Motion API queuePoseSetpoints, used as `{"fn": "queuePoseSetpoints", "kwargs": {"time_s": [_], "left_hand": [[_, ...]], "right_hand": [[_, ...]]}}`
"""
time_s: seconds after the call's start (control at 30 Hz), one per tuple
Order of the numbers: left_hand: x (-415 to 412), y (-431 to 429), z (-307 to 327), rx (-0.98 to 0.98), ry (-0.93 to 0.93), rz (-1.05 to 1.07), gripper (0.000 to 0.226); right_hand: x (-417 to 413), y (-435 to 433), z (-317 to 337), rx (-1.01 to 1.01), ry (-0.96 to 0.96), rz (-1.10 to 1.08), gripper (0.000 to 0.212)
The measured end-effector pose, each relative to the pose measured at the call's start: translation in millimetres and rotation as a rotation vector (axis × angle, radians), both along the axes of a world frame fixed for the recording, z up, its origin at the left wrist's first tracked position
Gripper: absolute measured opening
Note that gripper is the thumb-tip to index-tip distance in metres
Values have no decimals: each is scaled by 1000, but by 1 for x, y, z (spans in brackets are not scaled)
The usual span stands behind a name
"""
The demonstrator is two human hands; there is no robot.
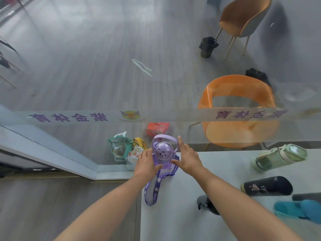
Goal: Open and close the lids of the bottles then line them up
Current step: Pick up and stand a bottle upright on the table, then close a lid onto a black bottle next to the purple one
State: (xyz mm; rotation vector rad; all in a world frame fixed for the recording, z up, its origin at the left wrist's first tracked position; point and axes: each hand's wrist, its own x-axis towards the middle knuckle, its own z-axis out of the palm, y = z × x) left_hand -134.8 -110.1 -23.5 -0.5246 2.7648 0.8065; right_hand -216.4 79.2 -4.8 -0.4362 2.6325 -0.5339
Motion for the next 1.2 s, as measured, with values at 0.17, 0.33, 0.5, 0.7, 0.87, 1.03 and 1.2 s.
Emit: {"fn": "queuePoseSetpoints", "kwargs": {"time_s": [0.17, 0.33, 0.5, 0.7, 0.87, 1.03, 1.2], "left_hand": [[17, 13, 12, 8, 17, -91, 79], [42, 39, 23, -54, 160, -111, 66], [65, 73, 26, 42, 156, -304, 53], [79, 117, 30, 77, 127, -540, 46], [88, 149, 28, 73, 152, -624, 43], [88, 171, 27, 50, 176, -584, 45], [69, 175, 26, 44, 205, -466, 41]], "right_hand": [[26, 33, 15, 89, 40, 29, 87], [60, 74, 40, 100, 37, -28, 75], [94, 116, 58, 149, -5, -36, 71], [123, 152, 60, 319, -86, 75, 84], [132, 167, 42, 349, -36, 169, 81], [122, 170, 32, 193, 74, 147, 61], [94, 167, 28, 123, 121, 165, 53]]}}
